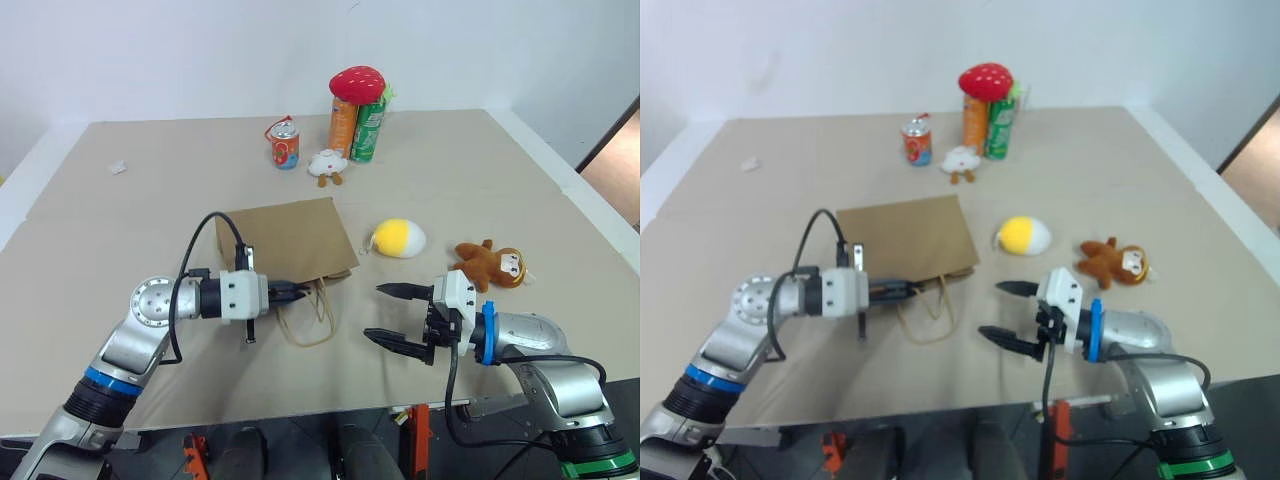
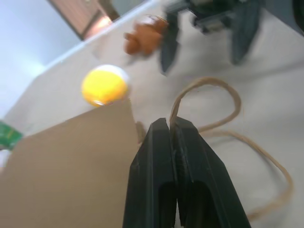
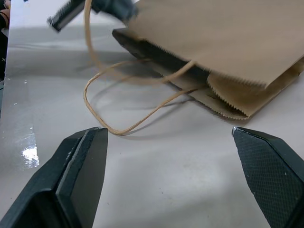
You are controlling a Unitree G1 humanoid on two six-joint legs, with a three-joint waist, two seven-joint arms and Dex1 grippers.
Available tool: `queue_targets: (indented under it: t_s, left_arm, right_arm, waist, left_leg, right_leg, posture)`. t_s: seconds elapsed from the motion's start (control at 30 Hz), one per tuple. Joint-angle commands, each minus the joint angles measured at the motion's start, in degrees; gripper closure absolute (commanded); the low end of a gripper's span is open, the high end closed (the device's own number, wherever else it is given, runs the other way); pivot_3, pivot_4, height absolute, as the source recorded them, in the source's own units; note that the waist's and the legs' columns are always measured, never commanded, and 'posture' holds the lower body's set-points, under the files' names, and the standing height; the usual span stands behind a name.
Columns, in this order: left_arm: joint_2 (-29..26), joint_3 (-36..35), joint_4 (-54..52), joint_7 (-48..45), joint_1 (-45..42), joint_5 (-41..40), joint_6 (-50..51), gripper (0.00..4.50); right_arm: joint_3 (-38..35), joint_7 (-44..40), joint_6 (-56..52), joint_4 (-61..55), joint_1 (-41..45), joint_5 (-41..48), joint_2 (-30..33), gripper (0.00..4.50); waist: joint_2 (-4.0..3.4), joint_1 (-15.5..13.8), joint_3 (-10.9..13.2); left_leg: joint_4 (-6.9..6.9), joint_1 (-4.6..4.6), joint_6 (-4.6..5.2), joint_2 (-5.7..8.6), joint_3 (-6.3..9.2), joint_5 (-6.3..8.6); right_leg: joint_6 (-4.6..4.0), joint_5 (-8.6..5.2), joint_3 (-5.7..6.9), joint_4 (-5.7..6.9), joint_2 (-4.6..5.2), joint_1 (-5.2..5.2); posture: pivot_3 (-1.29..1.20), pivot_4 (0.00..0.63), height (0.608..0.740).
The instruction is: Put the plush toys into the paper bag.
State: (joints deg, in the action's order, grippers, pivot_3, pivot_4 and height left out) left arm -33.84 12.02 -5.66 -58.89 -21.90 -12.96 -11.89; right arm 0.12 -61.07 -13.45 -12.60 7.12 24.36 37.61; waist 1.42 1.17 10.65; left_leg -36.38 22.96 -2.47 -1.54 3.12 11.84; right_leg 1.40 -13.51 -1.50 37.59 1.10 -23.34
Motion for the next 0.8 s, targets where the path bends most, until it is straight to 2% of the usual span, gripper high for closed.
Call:
queue_targets:
  t_s: [0.03,0.23,0.3,0.37,0.4,0.43,0.47,0.67,0.7,0.8]
  left_arm:
    - [1.8,-3.7,-3.9,2.6,-2.4,-5.6,6.1,4.43]
    - [4.5,-6.5,-5.3,7.2,-3.1,-9.8,13.6,4.43]
    - [5.2,-7.0,-6.1,8.5,-3.1,-11.3,16.4,4.5]
    - [5.7,-7.2,-6.7,9.5,-3.0,-12.1,18.3,4.5]
    - [6.3,-7.5,-7.2,10.7,-3.0,-12.5,19.3,4.5]
    - [7.0,-7.8,-7.7,11.8,-3.0,-12.9,20.3,4.5]
    - [7.7,-8.1,-8.2,12.8,-3.1,-13.3,21.3,4.5]
    - [9.2,-7.9,-10.9,14.9,-3.1,-13.7,24.2,4.5]
    - [9.3,-7.8,-11.3,15.1,-3.0,-13.8,24.5,4.5]
    - [10.1,-8.0,-12.5,16.4,-2.6,-14.2,25.8,4.5]
  right_arm:
    - [0.8,1.8,-0.4,-0.7,2.8,0.2,-1.9,0.0]
    - [3.6,6.3,-3.6,0.1,7.8,-0.4,-6.6,0.0]
    - [4.9,7.1,-4.4,0.2,9.3,-0.9,-7.8,0.49]
    - [5.6,7.6,-5.1,0.1,10.1,-1.1,-8.4,0.69]
    - [6.3,7.9,-6.0,0.1,10.8,-1.1,-8.9,1.33]
    - [6.8,8.2,-6.6,0.1,11.3,-1.3,-9.3,1.47]
    - [7.4,8.5,-7.2,0.3,11.7,-1.6,-9.7,1.81]
    - [8.2,11.4,-8.7,2.6,14.6,-2.9,-11.7,4.09]
    - [8.3,12.0,-9.1,3.0,15.3,-3.0,-12.2,4.32]
    - [8.8,15.0,-10.9,5.0,18.1,-3.2,-15.4,4.32]
  waist:
    - [0.0,0.0,0.0]
    - [0.0,0.1,0.0]
    - [0.0,0.1,0.0]
    - [0.0,0.1,0.0]
    - [0.0,0.1,0.0]
    - [0.0,0.1,0.0]
    - [0.0,0.1,0.0]
    - [0.0,0.1,0.0]
    - [0.0,0.1,0.0]
    - [0.0,0.1,0.0]
  left_leg:
    - [0.0,0.0,0.0,0.0,0.0,0.0]
    - [-0.01,-0.02,0.0,-0.02,0.02,0.0]
    - [-0.02,-0.03,0.01,-0.02,0.04,-0.01]
    - [-0.02,-0.02,0.01,-0.02,0.04,-0.01]
    - [-0.03,-0.03,0.01,-0.01,0.04,-0.01]
    - [-0.03,-0.02,0.01,-0.01,0.04,-0.01]
    - [-0.03,-0.02,0.01,-0.01,0.04,-0.01]
    - [-0.03,-0.01,0.01,0.0,0.04,-0.01]
    - [-0.03,-0.02,0.01,0.0,0.05,-0.01]
    - [-0.03,-0.02,0.01,0.0,0.04,-0.01]
  right_leg:
    - [0.0,0.0,0.0,0.0,0.0,0.0]
    - [0.0,0.01,-0.01,0.05,-0.04,0.0]
    - [-0.01,0.01,-0.01,0.1,-0.06,-0.01]
    - [-0.01,0.01,-0.01,0.1,-0.05,-0.01]
    - [-0.01,0.01,-0.02,0.1,-0.05,-0.01]
    - [-0.01,0.01,-0.02,0.1,-0.05,-0.01]
    - [-0.01,0.01,-0.02,0.1,-0.05,-0.01]
    - [-0.01,0.02,-0.03,0.1,-0.05,-0.01]
    - [-0.01,0.02,-0.02,0.11,-0.05,-0.01]
    - [-0.03,0.03,-0.03,0.11,-0.05,-0.02]
  posture:
    - [0.0,0.15,0.74]
    - [0.0,0.15,0.74]
    - [0.0,0.15,0.74]
    - [0.0,0.15,0.74]
    - [0.0,0.15,0.74]
    - [0.0,0.15,0.74]
    - [0.0,0.15,0.74]
    - [0.0,0.15,0.74]
    - [0.0,0.15,0.74]
    - [0.0,0.15,0.74]
